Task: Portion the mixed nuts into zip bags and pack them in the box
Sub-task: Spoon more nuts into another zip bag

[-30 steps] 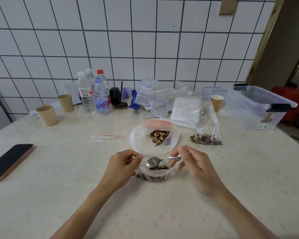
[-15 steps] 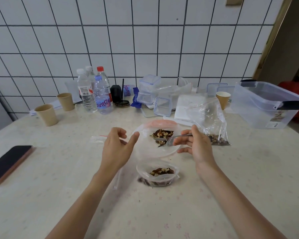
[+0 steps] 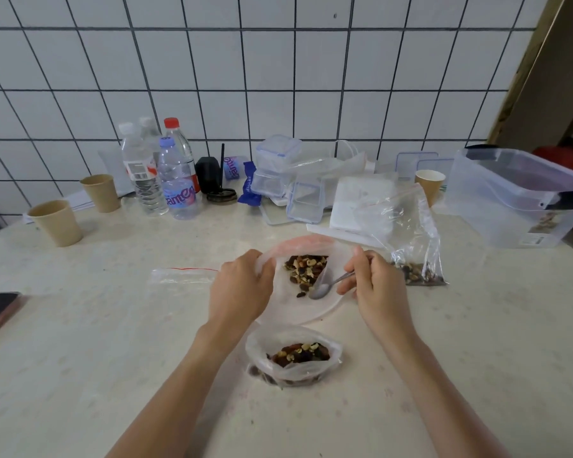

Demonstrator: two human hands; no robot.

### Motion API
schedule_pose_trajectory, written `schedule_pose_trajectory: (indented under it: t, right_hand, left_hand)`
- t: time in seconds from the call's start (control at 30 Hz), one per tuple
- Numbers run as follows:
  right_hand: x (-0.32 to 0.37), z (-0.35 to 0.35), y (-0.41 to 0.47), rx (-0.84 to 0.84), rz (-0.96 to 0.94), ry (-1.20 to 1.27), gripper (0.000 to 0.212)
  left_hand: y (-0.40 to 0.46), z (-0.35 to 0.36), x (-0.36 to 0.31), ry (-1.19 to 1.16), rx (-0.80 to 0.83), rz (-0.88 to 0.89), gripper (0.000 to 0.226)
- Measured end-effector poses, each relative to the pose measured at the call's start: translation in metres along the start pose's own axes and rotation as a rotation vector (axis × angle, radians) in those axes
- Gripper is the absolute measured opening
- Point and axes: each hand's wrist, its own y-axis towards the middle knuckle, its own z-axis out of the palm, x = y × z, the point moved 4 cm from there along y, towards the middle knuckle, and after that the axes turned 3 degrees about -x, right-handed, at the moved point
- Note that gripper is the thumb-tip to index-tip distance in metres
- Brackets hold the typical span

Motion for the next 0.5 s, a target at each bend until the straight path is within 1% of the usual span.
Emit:
schedule_pose_trajectory:
  t: [0.13, 0.17, 0.27, 0.3, 0.37, 0.43, 0.5]
  right_hand:
    - [0.008, -0.005, 0.0, -0.076, -0.076, -0.092, 0.042]
    - [0.01, -0.004, -0.002, -0.083, -0.092, -0.085, 0.042]
    - [0.015, 0.0, -0.006, -0.054, -0.082, 0.007, 0.042]
    - [0.016, 0.002, -0.007, -0.033, -0.079, 0.026, 0.041]
    - [0.019, 0.005, -0.008, 0.014, -0.079, 0.018, 0.038]
    - [0.022, 0.006, -0.009, 0.061, -0.099, -0.017, 0.035]
    - [0.026, 0.005, -0.011, 0.091, -0.135, -0.063, 0.035]
  left_hand:
    - [-0.001, -0.009, 0.005, -0.031, 0.074, -0.053, 0.024]
    - [-0.002, -0.011, 0.006, -0.014, 0.08, -0.051, 0.023]
    - [-0.002, -0.017, 0.003, 0.137, 0.049, 0.002, 0.017]
    - [-0.001, -0.018, 0.001, 0.152, 0.043, 0.024, 0.02]
    - [0.006, -0.015, -0.004, 0.125, 0.083, 0.075, 0.044]
    - [0.018, -0.009, -0.013, 0.13, 0.165, 0.117, 0.068]
    - [0.034, 0.003, -0.025, 0.196, 0.255, 0.159, 0.079]
